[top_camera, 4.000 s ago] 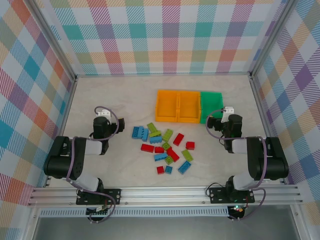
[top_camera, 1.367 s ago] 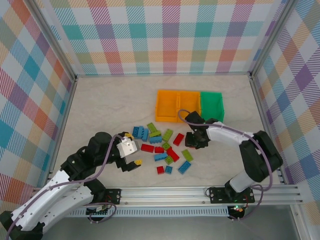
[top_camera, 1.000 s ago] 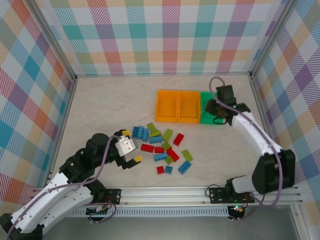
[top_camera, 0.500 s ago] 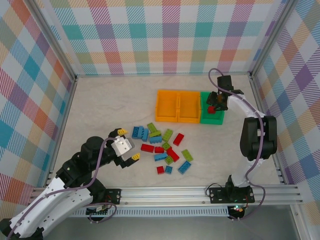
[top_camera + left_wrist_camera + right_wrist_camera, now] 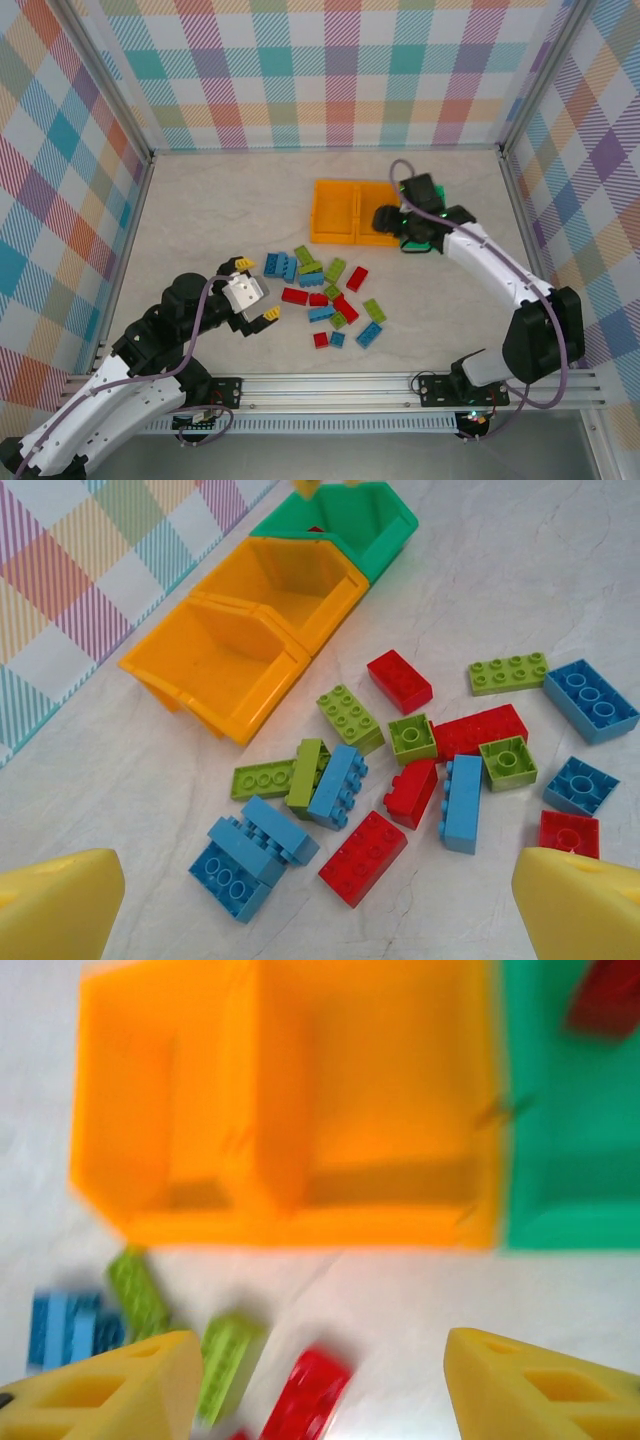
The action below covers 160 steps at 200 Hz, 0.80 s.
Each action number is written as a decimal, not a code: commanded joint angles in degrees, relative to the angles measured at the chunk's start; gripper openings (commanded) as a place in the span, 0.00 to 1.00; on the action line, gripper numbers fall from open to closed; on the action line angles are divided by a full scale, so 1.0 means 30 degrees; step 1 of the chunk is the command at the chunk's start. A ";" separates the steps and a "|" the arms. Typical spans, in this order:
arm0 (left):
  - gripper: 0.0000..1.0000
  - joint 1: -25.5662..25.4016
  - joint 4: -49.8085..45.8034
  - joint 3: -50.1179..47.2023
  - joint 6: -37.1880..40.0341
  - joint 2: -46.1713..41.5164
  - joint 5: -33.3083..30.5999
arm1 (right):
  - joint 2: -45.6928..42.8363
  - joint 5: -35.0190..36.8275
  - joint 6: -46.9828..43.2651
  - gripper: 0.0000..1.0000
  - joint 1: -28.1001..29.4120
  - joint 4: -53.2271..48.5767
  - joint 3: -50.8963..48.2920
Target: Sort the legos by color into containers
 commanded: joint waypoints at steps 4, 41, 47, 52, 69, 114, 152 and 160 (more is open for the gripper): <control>1.00 -0.0096 -0.0016 -0.0235 0.0282 0.0062 0.0843 | 0.1268 -0.0227 0.2299 0.70 0.1530 -0.2231 -0.0559; 1.00 -0.0089 0.0641 -0.0293 -0.0127 0.0587 0.0362 | 0.4139 -0.0743 0.2940 0.76 0.3326 -0.2544 0.0671; 1.00 -0.0083 0.0666 -0.0272 -0.0202 0.0594 0.0390 | 0.4717 -0.0597 0.3088 0.76 0.3525 -0.2754 0.0924; 1.00 -0.0091 0.0663 -0.0294 -0.0244 0.0594 0.0533 | 0.5155 -0.0575 0.3217 0.76 0.3600 -0.2864 0.1069; 1.00 -0.0087 0.0446 -0.0455 -0.0038 0.0420 0.1240 | 0.6231 -0.0649 0.3512 0.76 0.3781 -0.2655 0.1191; 1.00 -0.0089 -0.0271 -0.0386 0.0788 0.0593 0.2472 | 0.7599 -0.0448 0.3902 0.68 0.4179 -0.2279 0.0997; 1.00 -0.0096 -0.0251 -0.0378 0.0735 0.0652 0.2249 | 0.7562 0.1158 0.4115 0.47 0.4136 -0.2049 0.0378; 1.00 -0.0080 -0.0249 -0.0382 0.0737 0.0620 0.2191 | 0.7391 0.1453 0.4155 0.42 0.4101 -0.2081 0.0281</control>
